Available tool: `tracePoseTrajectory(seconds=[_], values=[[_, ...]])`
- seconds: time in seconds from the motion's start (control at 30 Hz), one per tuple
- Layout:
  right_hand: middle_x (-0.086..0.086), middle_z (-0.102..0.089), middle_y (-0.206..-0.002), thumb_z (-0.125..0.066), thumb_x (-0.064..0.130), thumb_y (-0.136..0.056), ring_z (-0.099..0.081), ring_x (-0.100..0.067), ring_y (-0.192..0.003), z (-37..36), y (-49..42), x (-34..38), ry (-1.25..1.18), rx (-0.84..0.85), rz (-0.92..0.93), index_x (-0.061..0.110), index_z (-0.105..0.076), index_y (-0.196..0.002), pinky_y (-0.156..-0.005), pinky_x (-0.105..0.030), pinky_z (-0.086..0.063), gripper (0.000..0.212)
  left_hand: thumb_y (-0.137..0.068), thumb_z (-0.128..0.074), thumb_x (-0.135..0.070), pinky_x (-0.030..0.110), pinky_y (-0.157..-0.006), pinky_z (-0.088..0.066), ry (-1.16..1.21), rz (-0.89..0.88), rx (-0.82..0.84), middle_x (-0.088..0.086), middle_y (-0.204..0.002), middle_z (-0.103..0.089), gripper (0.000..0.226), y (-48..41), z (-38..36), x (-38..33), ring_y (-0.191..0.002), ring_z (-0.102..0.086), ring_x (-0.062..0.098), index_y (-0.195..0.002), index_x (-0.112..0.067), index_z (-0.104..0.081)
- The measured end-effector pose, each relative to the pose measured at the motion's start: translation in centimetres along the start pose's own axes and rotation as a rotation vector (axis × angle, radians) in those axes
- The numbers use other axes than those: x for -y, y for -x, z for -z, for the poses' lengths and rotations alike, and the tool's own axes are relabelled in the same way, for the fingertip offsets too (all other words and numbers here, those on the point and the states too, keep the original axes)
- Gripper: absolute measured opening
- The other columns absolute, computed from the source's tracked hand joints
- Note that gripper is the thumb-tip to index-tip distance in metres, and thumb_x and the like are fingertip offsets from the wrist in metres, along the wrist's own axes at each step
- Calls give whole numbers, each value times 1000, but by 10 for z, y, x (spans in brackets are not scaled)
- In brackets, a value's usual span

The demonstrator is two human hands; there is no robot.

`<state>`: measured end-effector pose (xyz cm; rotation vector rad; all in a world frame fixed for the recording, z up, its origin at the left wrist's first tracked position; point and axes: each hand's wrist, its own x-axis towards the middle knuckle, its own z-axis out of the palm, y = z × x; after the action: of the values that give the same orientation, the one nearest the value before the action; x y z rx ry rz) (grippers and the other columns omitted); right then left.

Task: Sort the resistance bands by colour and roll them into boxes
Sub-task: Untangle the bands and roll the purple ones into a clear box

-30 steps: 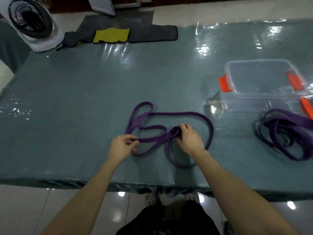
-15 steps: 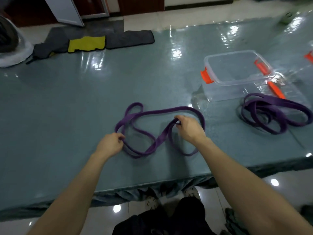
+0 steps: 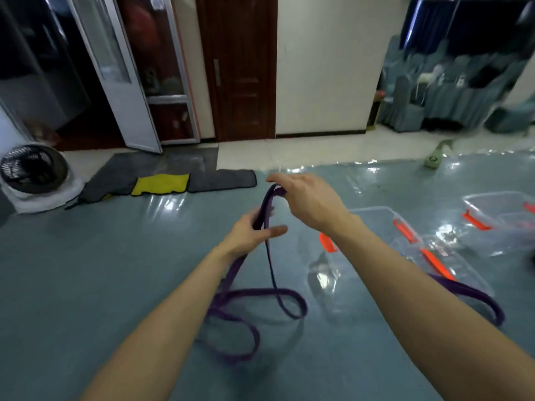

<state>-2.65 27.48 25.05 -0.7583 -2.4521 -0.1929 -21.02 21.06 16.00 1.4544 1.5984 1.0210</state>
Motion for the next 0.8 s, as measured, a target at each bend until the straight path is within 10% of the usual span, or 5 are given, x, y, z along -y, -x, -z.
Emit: tracePoseTrajectory(seconds=[0.17, 0.3, 0.4, 0.6, 0.8], values=[[2, -73, -101, -67, 5, -100, -65, -26, -76, 84, -75, -32, -10, -182, 55, 28, -51, -121, -57, -28, -31, 35, -112, -59, -41, 44, -94, -64, 202, -117, 25, 9, -91, -80, 33, -50, 55, -108, -98, -81, 37, -107, -8, -63], [2, -67, -116, -68, 7, -99, -63, -21, -86, 150, -131, -53, -179, -380, 67, 25, -59, -124, -73, -29, -50, 32, -104, -73, -38, 32, -65, -55, -21, -351, -283, -5, -69, -56, 21, -62, 118, -210, -64, -59, 19, -102, -20, -62], [5, -68, -108, -69, 7, -94, -62, -17, -85, 188, -166, -66, -279, -514, 28, 28, -65, -118, -75, -28, -49, 32, -92, -72, -67, 25, -73, -53, -282, -410, -238, -6, -84, -60, 44, -52, 144, -277, -74, -61, 10, -119, -32, -68], [12, -72, -99, -75, 4, -91, -71, -12, -90, 228, -203, -90, -487, -577, 13, 32, -74, -113, -84, -31, -61, 37, -118, -40, -41, 19, -72, -53, -475, -361, -173, 0, -90, -56, 35, -42, 159, -352, -71, -59, 1, -129, -25, -69], [1, -79, -104, -68, -8, -95, -81, -11, -77, 265, -219, -105, -753, -608, 100, 32, -78, -112, -77, -38, -69, 44, -111, -55, -48, 42, -100, -62, -635, -319, -115, 2, -111, -78, 29, -30, 163, -410, -109, -76, 23, -122, -30, -74]])
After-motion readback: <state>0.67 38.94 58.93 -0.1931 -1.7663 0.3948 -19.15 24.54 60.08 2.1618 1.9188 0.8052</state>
